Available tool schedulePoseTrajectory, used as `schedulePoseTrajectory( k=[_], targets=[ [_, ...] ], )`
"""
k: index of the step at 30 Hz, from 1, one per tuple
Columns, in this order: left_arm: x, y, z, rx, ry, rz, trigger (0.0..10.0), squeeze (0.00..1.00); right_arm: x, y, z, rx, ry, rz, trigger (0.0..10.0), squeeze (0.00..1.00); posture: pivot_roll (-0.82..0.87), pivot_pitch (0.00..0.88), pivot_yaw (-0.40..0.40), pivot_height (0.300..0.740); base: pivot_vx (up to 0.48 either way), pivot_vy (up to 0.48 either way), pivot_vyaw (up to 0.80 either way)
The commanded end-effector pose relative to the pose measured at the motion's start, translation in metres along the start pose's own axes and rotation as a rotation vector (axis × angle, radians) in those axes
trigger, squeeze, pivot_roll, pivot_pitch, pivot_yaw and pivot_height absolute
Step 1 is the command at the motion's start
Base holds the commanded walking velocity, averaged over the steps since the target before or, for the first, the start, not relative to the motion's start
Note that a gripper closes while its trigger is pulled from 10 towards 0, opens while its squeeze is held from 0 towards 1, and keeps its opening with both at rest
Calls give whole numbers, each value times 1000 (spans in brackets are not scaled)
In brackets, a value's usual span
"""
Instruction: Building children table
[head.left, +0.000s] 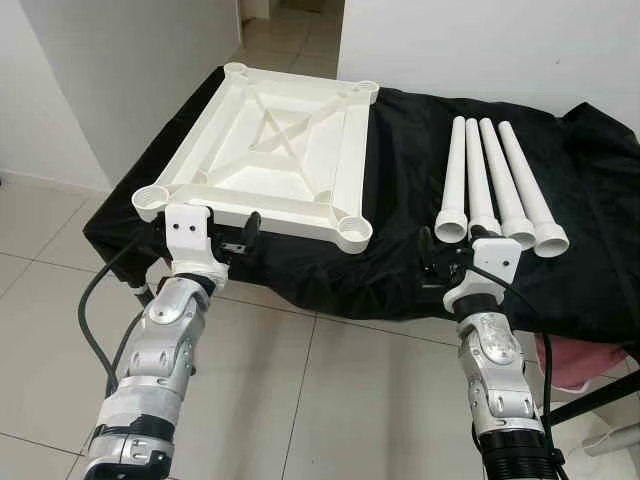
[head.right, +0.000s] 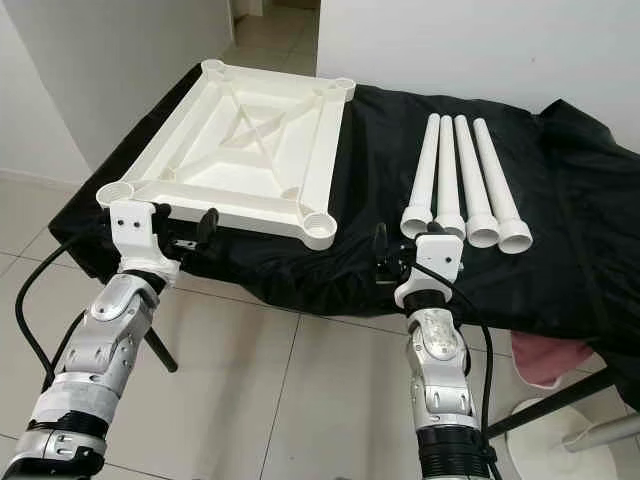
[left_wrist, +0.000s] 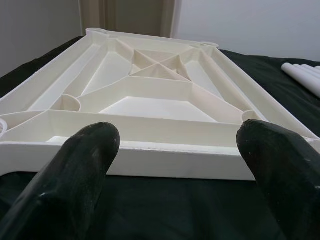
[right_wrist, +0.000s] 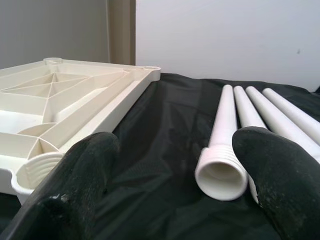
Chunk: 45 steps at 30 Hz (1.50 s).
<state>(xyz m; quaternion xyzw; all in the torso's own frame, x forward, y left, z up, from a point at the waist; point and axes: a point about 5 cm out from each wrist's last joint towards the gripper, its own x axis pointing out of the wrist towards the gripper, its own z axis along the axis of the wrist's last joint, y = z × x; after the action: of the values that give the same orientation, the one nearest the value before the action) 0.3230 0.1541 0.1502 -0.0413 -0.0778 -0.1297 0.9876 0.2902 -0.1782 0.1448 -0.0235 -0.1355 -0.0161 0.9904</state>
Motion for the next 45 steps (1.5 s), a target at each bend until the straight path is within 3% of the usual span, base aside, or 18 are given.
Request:
schedulePoseTrajectory(
  k=[1,35,38,40,45],
  targets=[
    [0,-2,1,-4,-6,-12,10000,0,0,1,-1,-4,0,0,10000,0,-29,0,-47,740,259,0,0],
    [-1,-4,2,-4,-9,-25,10000,0,-1,0,-3,-10,4,5,10000,0,-19,0,-54,740,264,0,0],
    [0,-5,2,2,-12,-30,10000,0,0,1,-3,-49,3,7,10000,0,-19,0,-54,740,90,0,0],
    [1,-7,3,-5,-16,-46,10000,0,2,0,-4,-79,13,-21,10000,0,-21,0,-51,740,0,0,0],
    [5,-13,4,-1,-8,-72,10000,0,2,-4,-8,-47,46,-95,10000,0,-22,0,-43,740,0,0,0]
  ],
)
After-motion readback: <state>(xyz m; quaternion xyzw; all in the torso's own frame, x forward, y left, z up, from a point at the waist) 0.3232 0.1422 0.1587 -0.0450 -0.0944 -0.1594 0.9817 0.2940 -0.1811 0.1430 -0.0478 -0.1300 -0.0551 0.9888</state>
